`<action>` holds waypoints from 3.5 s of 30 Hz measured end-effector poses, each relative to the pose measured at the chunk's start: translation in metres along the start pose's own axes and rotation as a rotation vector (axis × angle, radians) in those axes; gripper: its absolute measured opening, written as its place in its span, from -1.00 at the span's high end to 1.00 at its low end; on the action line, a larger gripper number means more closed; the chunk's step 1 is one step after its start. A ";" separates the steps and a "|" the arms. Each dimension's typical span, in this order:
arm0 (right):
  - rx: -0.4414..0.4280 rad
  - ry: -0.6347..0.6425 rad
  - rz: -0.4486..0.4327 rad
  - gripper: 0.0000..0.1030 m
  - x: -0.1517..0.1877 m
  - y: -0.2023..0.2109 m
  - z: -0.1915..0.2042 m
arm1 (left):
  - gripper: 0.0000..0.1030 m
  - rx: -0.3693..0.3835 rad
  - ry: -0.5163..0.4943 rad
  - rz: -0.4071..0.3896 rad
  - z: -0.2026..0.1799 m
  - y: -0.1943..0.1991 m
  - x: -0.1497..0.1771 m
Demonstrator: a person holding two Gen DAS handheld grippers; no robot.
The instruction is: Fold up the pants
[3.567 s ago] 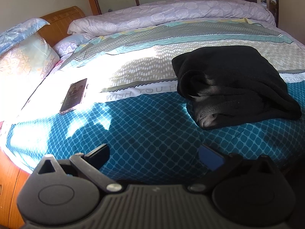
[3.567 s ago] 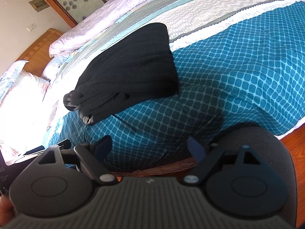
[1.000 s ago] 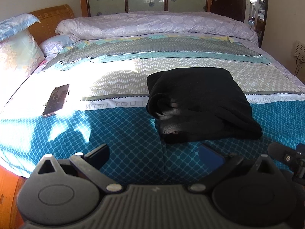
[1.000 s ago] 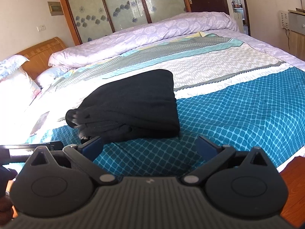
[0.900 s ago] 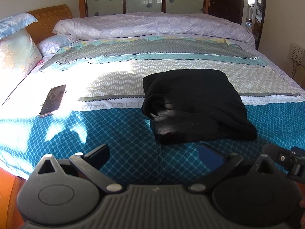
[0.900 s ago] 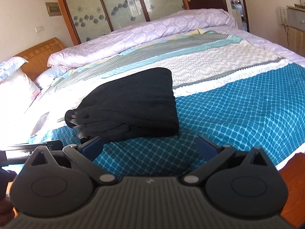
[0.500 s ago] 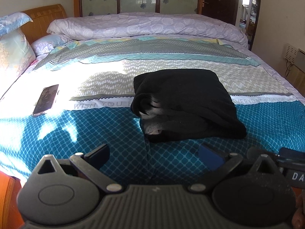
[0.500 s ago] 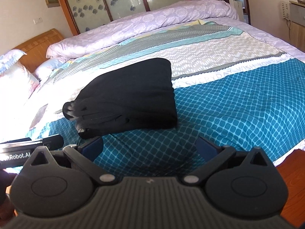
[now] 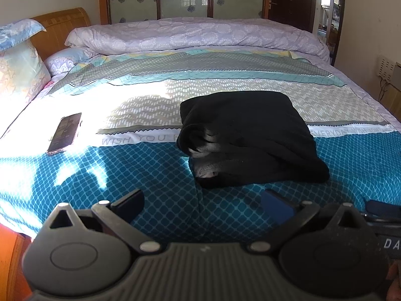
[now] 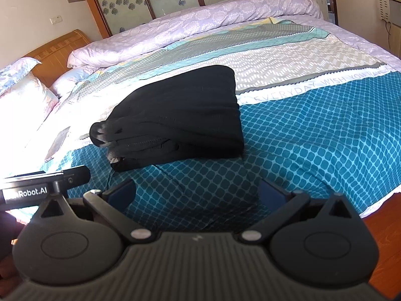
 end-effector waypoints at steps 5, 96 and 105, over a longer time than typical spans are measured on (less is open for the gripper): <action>0.000 -0.003 0.009 -1.00 0.000 -0.001 -0.001 | -1.00 0.009 0.019 -0.005 0.004 0.000 -0.001; 0.012 -0.024 0.026 -1.00 0.002 -0.002 -0.006 | -1.00 -0.238 -0.102 0.086 0.003 -0.030 0.011; 0.012 -0.024 0.027 -1.00 0.002 -0.002 -0.006 | -1.00 -0.222 -0.115 0.109 0.002 -0.033 0.013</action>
Point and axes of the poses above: each gripper's, at about its wrist camera, not at the fingertips, and y roughly against the way its jaws point, z to its left, x to its underside, the point moved 1 cm from there along -y, roughly the way its jaws point, and after that the axes turned 3 degrees about y, right-handed, at the moved point
